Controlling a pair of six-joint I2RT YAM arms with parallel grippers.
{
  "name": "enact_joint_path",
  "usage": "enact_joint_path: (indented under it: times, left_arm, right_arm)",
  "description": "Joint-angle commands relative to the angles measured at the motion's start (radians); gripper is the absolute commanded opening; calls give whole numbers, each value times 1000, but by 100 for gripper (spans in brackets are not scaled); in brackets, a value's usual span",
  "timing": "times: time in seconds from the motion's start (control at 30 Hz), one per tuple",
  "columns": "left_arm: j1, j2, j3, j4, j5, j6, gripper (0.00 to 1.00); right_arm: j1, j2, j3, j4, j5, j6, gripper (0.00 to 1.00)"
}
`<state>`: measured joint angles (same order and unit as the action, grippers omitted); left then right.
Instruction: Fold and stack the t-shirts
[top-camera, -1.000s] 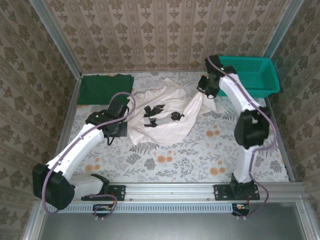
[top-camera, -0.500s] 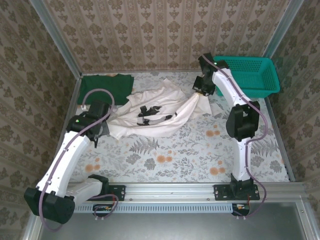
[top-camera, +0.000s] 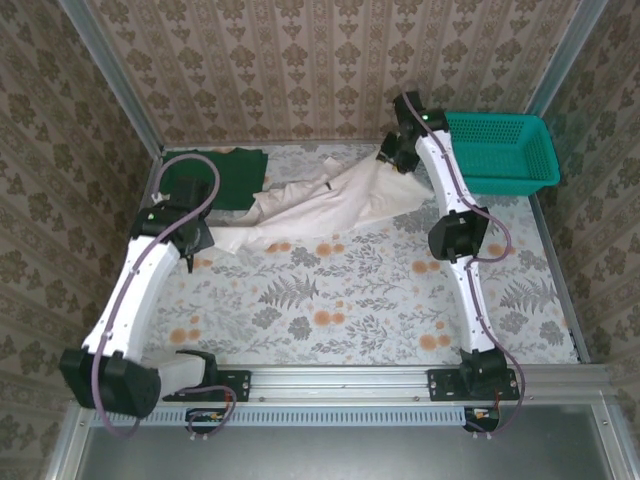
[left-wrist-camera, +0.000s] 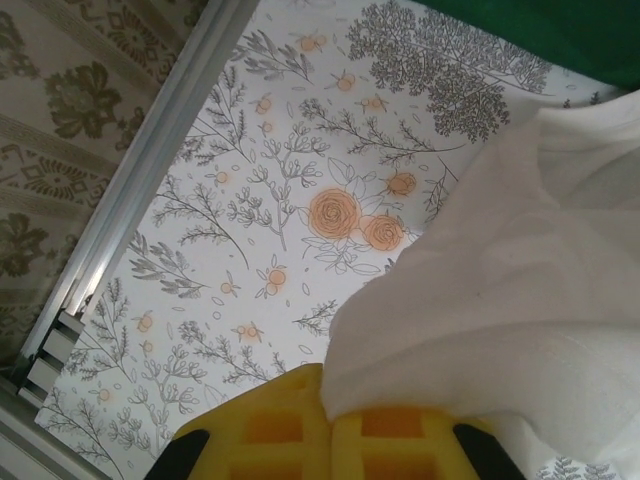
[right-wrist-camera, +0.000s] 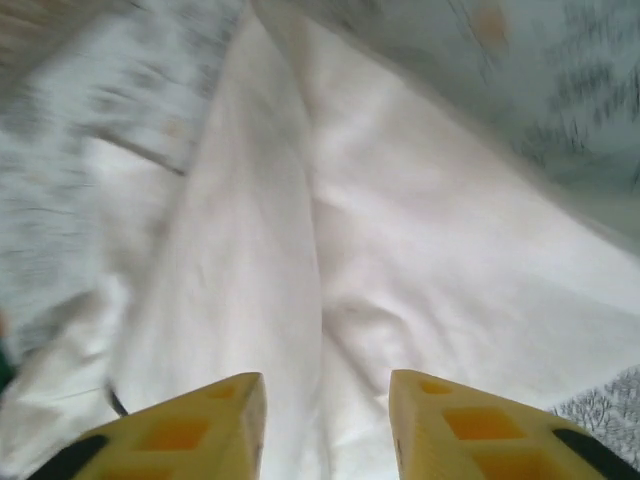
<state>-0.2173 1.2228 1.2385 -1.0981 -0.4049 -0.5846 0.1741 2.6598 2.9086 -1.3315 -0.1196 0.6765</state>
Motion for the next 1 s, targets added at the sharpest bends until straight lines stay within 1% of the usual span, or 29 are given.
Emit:
enact_joint_path:
  times: [0.0,0.07,0.13,0.2,0.23,0.3,0.33,0.4,0.47,0.6,0.73,0.97]
  left_arm:
    - [50,59,48,-35,56,-11,0]
    - [76,79,51,-33,72,1,0]
    - [94,81,48,-23,71,13,0]
    - [108,88,48,-13,77,27,0]
    - [111,94,51,-14,82,29,0]
    - [114,104,53,-8,96,29,0]
    - [113,108,52,-4,101,29,0]
    - [114,112,49,7,114,28,0]
    - [112,114,49,9,122,28,0]
    - [110,115,42,17,138,37,1]
    - [104,113,39,17,148,44,2]
    - [87,109,36,15,150,53,5]
  right_arm:
    - [4,-4,75,-123,5,-10,53]
    - [-1,20,163,-173,-11,-17,56]
    - [0,55,271,-238,-13,-33,57]
    - [2,47,268,-282,-30,-51,55]
    - [7,51,271,-295,-40,-68,50]
    - [21,69,275,-305,-71,-97,37]
    - [26,81,276,-305,-81,-99,33]
    - [34,108,275,-306,-106,-95,26]
    - [42,136,275,-307,-121,-94,24]
    - [54,186,276,-285,-138,-92,25]
    - [56,223,276,-273,-152,-97,32]
    - [61,260,276,-265,-136,-118,37]
